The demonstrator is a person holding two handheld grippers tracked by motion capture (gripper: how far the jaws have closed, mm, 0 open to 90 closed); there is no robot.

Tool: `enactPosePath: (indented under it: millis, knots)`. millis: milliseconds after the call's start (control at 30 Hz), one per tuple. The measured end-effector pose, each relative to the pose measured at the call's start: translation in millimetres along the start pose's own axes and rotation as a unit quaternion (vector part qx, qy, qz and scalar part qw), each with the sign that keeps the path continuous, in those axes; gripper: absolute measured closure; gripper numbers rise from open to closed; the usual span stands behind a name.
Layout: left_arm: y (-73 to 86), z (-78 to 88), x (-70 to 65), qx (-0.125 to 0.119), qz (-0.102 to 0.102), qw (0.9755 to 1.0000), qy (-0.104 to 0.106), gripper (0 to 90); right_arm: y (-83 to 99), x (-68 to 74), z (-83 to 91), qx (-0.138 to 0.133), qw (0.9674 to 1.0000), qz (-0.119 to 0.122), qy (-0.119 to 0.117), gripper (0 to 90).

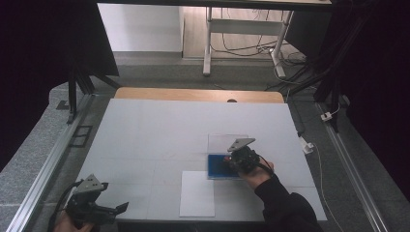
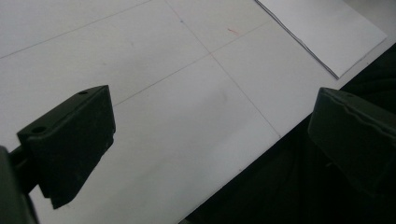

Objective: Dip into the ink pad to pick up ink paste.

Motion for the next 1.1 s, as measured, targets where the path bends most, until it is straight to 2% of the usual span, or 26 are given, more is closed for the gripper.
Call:
enactPosePath:
  millis: [67, 167, 300, 333, 467, 500, 533, 567, 700, 767, 867, 900, 933, 1100]
  knots:
    - [0.0, 0.0, 0.1, 0.000, 0.000, 1.0000, 0.000, 1.1, 2.1, -5.2, 0.6, -0.007, 0.9996, -0.024, -0.013, 80.6]
    - [0.1, 0.0, 0.1, 0.000, 0.001, 1.0000, 0.000, 1.1, 4.2, -10.8, 0.6, -0.013, 0.9986, -0.044, -0.026, 80.6]
    - [0.0, -0.1, 0.1, 0.000, 0.001, 1.0000, 0.000, 1.2, 4.1, -10.0, 0.3, -0.014, 0.9988, -0.040, -0.024, 80.6]
    - [0.0, -0.2, 0.2, 0.001, 0.001, 1.0000, 0.000, 1.1, 2.8, -4.9, 0.3, -0.010, 0.9996, -0.024, -0.012, 80.6]
    - [-0.3, -0.6, 0.1, 0.001, 0.000, 1.0000, 0.000, 1.2, 1.8, -0.4, 0.1, -0.007, 1.0000, -0.006, 0.000, 80.6]
    - [-0.3, -0.6, 0.2, 0.001, 0.000, 1.0000, 0.001, 1.2, 2.3, -1.6, 0.2, -0.009, 0.9999, -0.011, -0.002, 80.6]
    - [-0.2, -0.6, 0.2, 0.001, 0.001, 1.0000, 0.001, 1.2, 3.9, -5.7, 0.7, -0.014, 0.9994, -0.028, -0.011, 80.5]
    - [-0.2, -0.5, 0.4, 0.000, 0.002, 1.0000, 0.001, 1.2, 3.9, -5.7, 0.7, -0.014, 0.9994, -0.028, -0.011, 80.5]
    - [0.0, 0.1, 1.3, -0.001, 0.007, 1.0000, 0.004, 1.3, 5.6, -11.7, 1.6, -0.024, 0.9978, -0.057, -0.022, 80.2]
    - [0.2, 0.3, 1.5, -0.002, 0.008, 1.0000, 0.005, 1.4, 5.0, -11.8, 2.4, -0.020, 0.9975, -0.064, -0.022, 80.2]
    - [0.5, 0.9, 1.3, -0.003, 0.006, 1.0000, 0.004, 1.3, 2.8, -12.5, 4.4, -0.027, 0.9974, -0.064, -0.018, 80.0]
    - [0.7, 1.1, 1.3, -0.002, 0.006, 1.0000, 0.004, 1.4, 1.2, -12.3, 6.6, -0.033, 0.9971, -0.066, -0.017, 80.0]
    - [0.7, 1.3, 1.2, -0.003, 0.007, 1.0000, 0.004, 1.4, -2.9, -13.3, 12.4, -0.050, 0.9961, -0.070, -0.018, 80.0]
    - [0.9, 1.3, 0.9, -0.002, 0.007, 1.0000, 0.005, 1.4, -7.4, -12.9, 20.7, -0.066, 0.9955, -0.066, -0.016, 80.0]
Point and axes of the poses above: each handheld gripper's, and its own axes: z roughly backward along the jaws, y roughly out of its underside, x roughly to its left, the point moved 2 cm from there along -z, roughly forward along the jaws, and after that the axes turned 10 degrees about -x, right-handed, at the moved point
